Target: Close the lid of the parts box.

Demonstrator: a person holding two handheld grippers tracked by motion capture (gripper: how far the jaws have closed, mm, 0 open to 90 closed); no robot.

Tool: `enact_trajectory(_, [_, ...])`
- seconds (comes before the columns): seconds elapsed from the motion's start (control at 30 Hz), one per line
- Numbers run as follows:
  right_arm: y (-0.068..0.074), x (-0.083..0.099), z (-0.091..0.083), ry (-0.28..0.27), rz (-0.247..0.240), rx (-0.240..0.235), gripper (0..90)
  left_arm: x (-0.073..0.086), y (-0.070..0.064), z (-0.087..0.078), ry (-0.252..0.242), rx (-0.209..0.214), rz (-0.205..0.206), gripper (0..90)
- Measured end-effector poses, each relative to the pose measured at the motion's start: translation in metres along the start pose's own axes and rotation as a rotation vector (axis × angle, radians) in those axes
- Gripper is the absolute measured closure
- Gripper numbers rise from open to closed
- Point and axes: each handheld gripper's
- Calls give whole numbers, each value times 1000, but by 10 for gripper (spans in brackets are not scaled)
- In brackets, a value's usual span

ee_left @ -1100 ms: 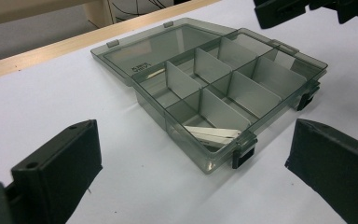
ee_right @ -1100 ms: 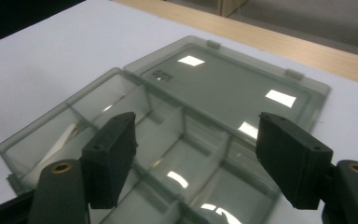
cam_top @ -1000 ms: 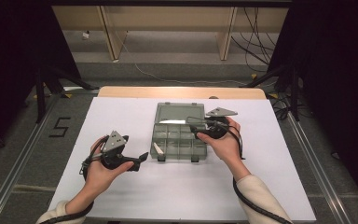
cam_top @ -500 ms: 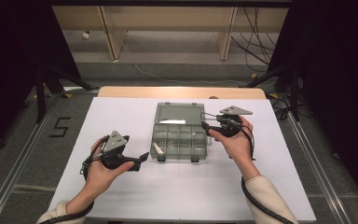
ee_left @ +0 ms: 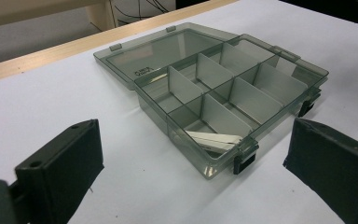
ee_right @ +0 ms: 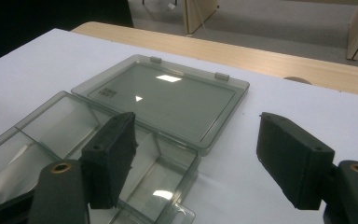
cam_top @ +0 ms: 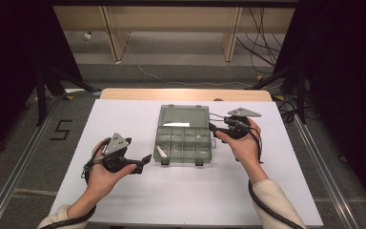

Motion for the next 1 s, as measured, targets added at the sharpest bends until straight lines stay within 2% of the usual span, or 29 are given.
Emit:
enact_trajectory(0.07, [-2,1,0,0,-13,5,292,0,0,1,-2,-2,2,32])
enact_trajectory(0.13, [-3,1,0,-2,1,-2,293,0,0,1,-1,2,3,33])
enact_trajectory(0.2, [-4,0,1,-8,-5,11,295,1,0,0,-1,-2,-6,34])
enact_trajectory(0.3, [-3,-1,0,-10,2,5,298,1,2,-2,-7,-4,0,37])
enact_trajectory(0.4, [0,-2,0,-6,-4,6,306,1,1,-2,-9,0,-11,39])
enact_trajectory(0.47, [0,-2,0,-11,-15,7,310,1,2,-2,-11,-1,-3,41])
enact_trajectory(0.7, [0,-3,3,-15,-3,25,326,2,1,-2,-11,1,-8,51])
enact_trajectory(0.9, [-2,-9,14,5,7,34,359,2,1,-1,-7,1,-19,59])
enact_trajectory(1.0, [-6,-16,28,23,24,49,411,2,0,0,-8,0,-16,64])
Point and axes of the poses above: each handheld gripper's, and its own axes: z roughly forward along the jaws, x roughly out of its underside, y roughly to its left, and after that the axes turned 13 degrees about -x, right-handed
